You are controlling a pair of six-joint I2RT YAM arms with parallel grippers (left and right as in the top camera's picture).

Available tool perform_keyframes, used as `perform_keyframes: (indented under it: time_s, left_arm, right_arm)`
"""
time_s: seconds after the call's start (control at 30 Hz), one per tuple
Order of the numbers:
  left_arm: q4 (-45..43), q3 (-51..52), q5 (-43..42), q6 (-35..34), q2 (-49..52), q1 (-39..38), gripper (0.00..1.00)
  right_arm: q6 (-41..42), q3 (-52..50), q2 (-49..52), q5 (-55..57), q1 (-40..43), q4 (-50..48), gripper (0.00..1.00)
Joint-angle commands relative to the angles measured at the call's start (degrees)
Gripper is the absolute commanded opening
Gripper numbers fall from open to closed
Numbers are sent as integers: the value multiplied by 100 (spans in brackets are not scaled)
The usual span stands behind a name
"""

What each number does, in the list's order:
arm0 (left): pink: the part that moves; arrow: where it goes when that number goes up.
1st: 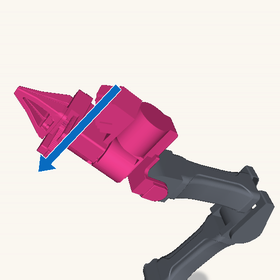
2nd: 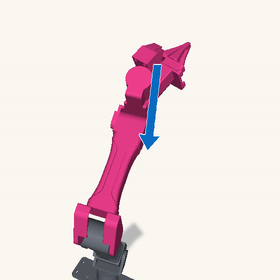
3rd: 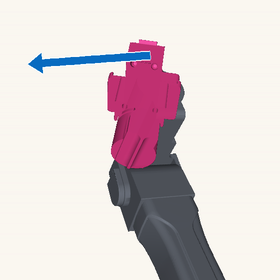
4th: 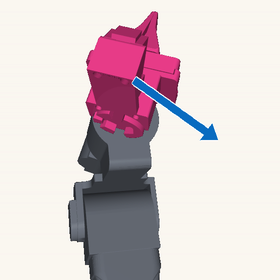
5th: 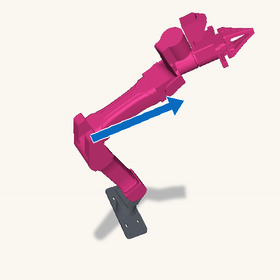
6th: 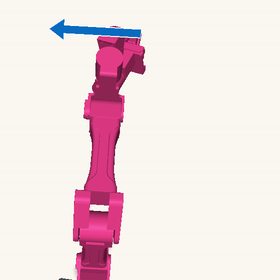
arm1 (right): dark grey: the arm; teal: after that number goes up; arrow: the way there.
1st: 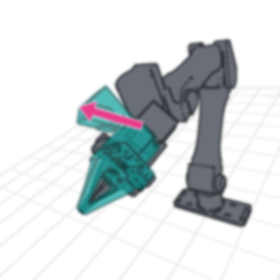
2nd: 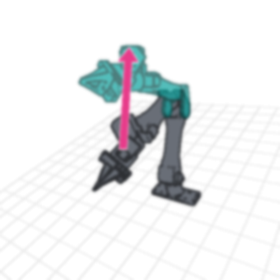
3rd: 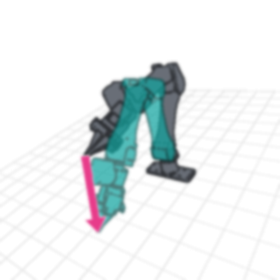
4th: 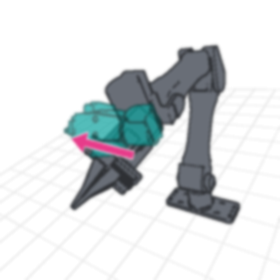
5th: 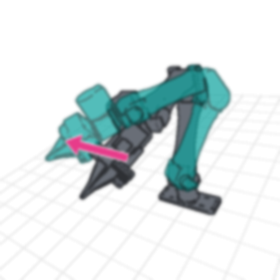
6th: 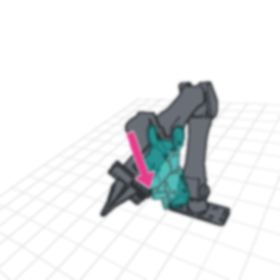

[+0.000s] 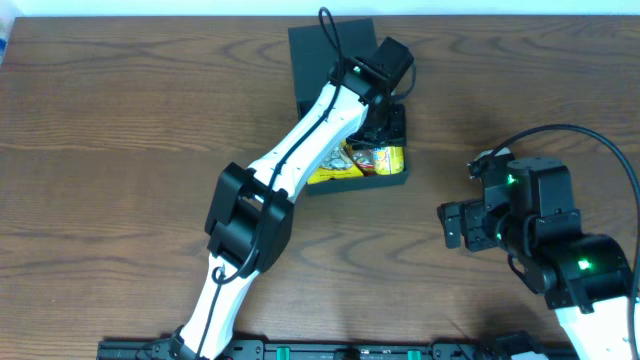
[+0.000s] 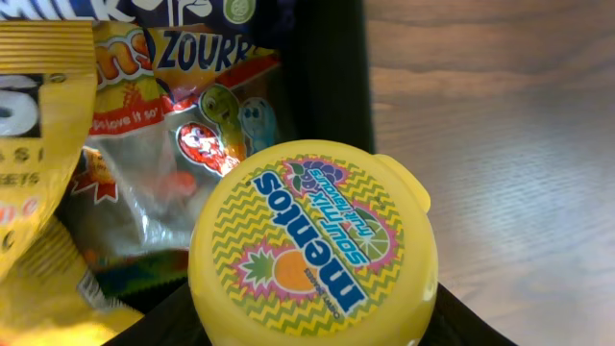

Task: Pack container
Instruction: 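Lift the yellow Mentos container with the left gripper over the box, then lower the Mentos container into the box and open the left gripper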

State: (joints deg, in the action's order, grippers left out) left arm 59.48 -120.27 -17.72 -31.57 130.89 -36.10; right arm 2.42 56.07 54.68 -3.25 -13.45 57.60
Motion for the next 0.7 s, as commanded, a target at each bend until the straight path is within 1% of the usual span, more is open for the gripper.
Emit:
perform_keyframes:
  time_s: [0.0,0.2,0.3,0.43,0.53,0.57,0.67]
  left_arm:
    - [33,-160,24,-81,249,-4,10]
    - [-11,-157,33,-81,295,-4,11]
    - [-11,-157,33,-76,295,-4,18]
    - [-11,-157,33,-76,295,-4,20]
    - [4,-157,31,-79,295,-4,24]
    - [17,-157,28,-79,295,-4,27]
    - [37,-157,20,-79,295,-4,32]
  right_arm:
    - [74,4,-39,-42,42,2,99]
    - [74,4,-39,-42,42,2,99]
    - [74,4,-39,-39,42,2,99]
    - [74,4,-39,-42,42,2,99]
    - [74,4,-39,-39,42,2,99]
    - [74,4,-39,-42,42,2,99]
    - [74,4,-39,-42,42,2,99]
